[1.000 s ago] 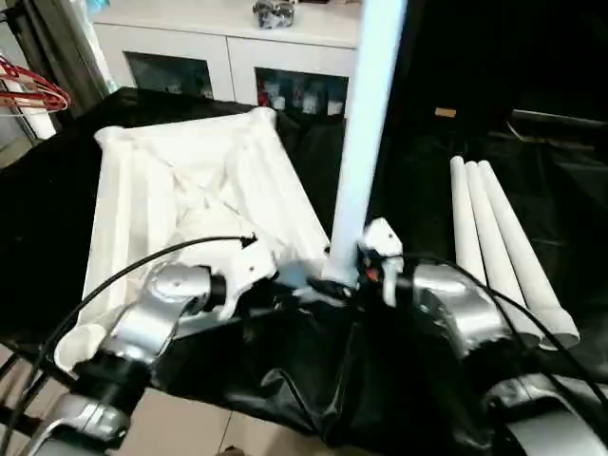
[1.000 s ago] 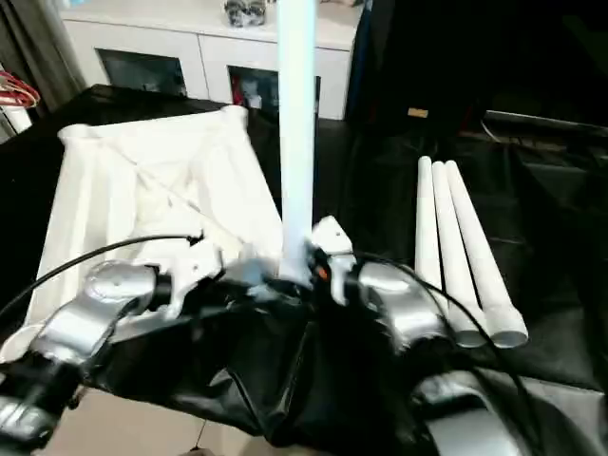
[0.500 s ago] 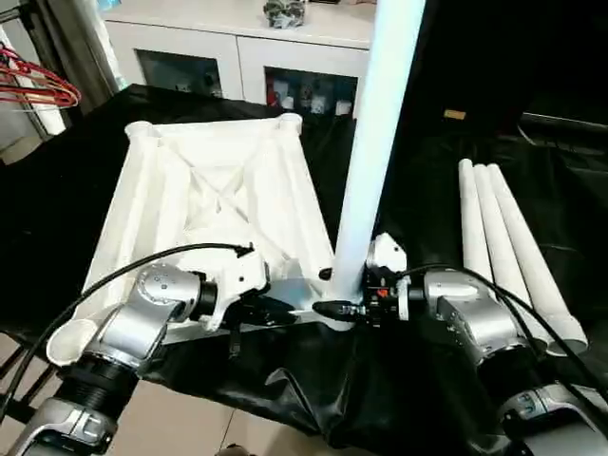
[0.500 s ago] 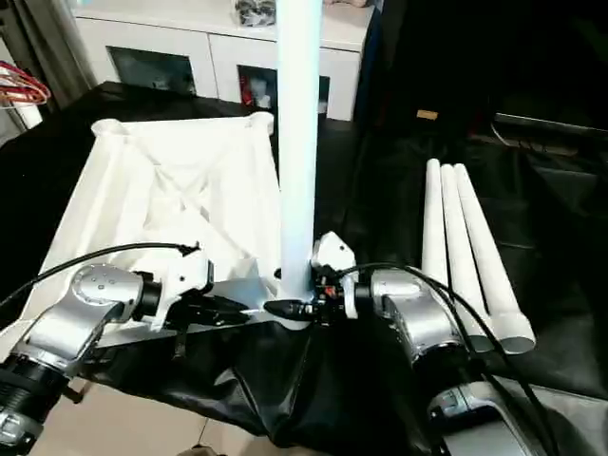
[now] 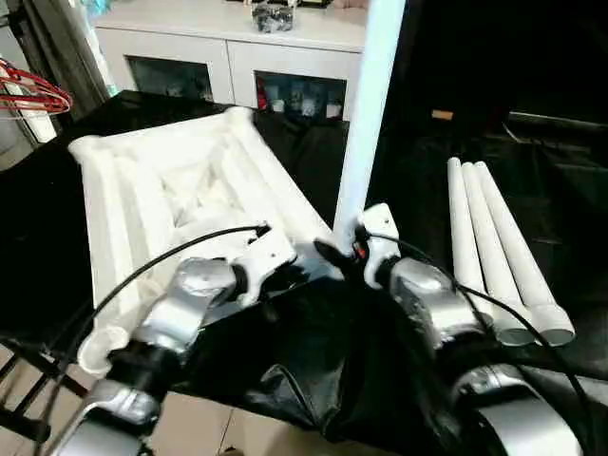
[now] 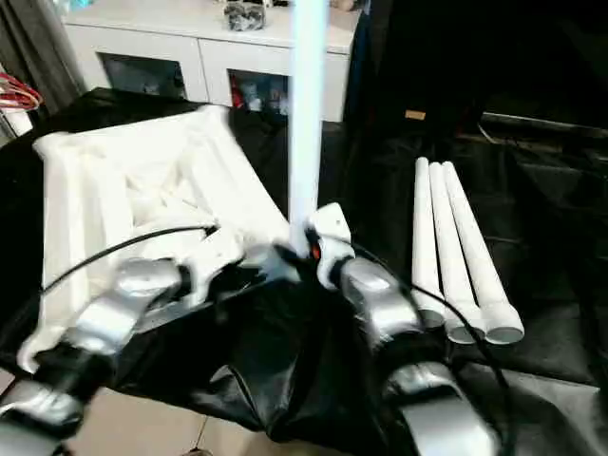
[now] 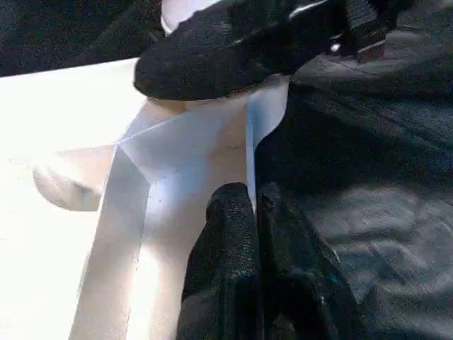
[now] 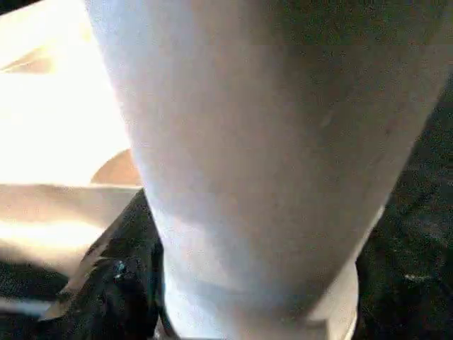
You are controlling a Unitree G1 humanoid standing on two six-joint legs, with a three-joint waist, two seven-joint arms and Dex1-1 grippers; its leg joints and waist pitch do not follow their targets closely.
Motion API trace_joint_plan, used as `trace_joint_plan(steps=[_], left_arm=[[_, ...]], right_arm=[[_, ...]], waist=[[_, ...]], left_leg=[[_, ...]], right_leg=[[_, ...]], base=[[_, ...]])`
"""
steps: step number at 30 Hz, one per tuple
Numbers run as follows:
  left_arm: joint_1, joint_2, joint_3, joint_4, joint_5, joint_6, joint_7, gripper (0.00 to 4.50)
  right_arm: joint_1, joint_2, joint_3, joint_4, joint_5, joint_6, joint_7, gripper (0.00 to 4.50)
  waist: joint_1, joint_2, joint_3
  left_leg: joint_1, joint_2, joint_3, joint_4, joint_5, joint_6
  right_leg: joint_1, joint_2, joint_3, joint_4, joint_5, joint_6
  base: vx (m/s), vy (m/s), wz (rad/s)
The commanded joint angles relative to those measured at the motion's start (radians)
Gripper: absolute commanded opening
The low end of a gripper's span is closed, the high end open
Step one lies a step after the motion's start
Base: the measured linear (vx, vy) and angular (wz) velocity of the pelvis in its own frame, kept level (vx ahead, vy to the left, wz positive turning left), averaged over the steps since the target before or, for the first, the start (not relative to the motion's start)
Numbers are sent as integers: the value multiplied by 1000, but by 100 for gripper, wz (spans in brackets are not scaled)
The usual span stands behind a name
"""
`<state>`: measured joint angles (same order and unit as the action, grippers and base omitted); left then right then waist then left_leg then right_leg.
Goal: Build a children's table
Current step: Rotate leg to tighten
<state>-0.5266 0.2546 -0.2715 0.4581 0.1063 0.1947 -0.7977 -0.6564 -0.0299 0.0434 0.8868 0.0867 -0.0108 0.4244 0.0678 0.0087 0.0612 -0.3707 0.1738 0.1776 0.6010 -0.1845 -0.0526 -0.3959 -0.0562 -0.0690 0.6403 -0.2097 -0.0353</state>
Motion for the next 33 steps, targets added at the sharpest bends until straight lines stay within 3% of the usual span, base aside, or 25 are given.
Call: trace_joint_plan(steps=[1, 5, 8, 14, 21, 28, 33], left_arm=[[-32, -47, -2, -18, -31, -43, 19, 0], [-29, -46, -8, -15, -31, -53, 6, 0], [-13, -23, -17, -31, -37, -61, -40, 0], [22, 27, -14, -62, -66, -97, -129, 0], [56, 101, -13, -113, -120, -88, -283, 0], [71, 170, -14, -129, -140, -94, -383, 0], [74, 205, -9, -130, -148, -94, -423, 0]], right_arm=[[8, 25, 11, 47, -3, 17, -5, 330], [7, 27, 3, 40, 13, -5, 49, 353], [11, 2, 15, 27, 11, -12, 115, 384], [65, -99, 88, -88, 17, 1, 398, 384], [115, -207, 134, -196, 40, 19, 647, 384], [134, -265, 167, -275, 56, 58, 763, 310], [148, -284, 183, -315, 57, 87, 824, 280]], waist=[[0, -3, -66], [2, -3, -67], [2, -4, -65], [6, -3, -68], [13, -6, -66], [19, -6, -66], [22, -5, -66]], left_leg=[[9, 59, -24, -70, -187, 24], [7, 60, -22, -68, -171, 41], [7, 60, -23, -70, -193, 42], [3, 62, -22, -68, -165, 67], [4, 64, -20, -67, -164, 81], [6, 65, -20, -68, -163, 77], [8, 67, -20, -68, -161, 73]], right_leg=[[44, -101, 63, -100, -237, -180], [46, -101, 63, -96, -190, -194], [48, -101, 62, -99, -223, -191], [51, -99, 61, -91, -153, -205], [50, -97, 60, -93, -173, -210], [46, -97, 60, -94, -185, -207], [45, -97, 60, -93, -181, -208]], base=[[0, 0, 0], [0, 0, 0], [0, 0, 0], [0, 0, 0], [0, 0, 0], [0, 0, 0], [0, 0, 0]])
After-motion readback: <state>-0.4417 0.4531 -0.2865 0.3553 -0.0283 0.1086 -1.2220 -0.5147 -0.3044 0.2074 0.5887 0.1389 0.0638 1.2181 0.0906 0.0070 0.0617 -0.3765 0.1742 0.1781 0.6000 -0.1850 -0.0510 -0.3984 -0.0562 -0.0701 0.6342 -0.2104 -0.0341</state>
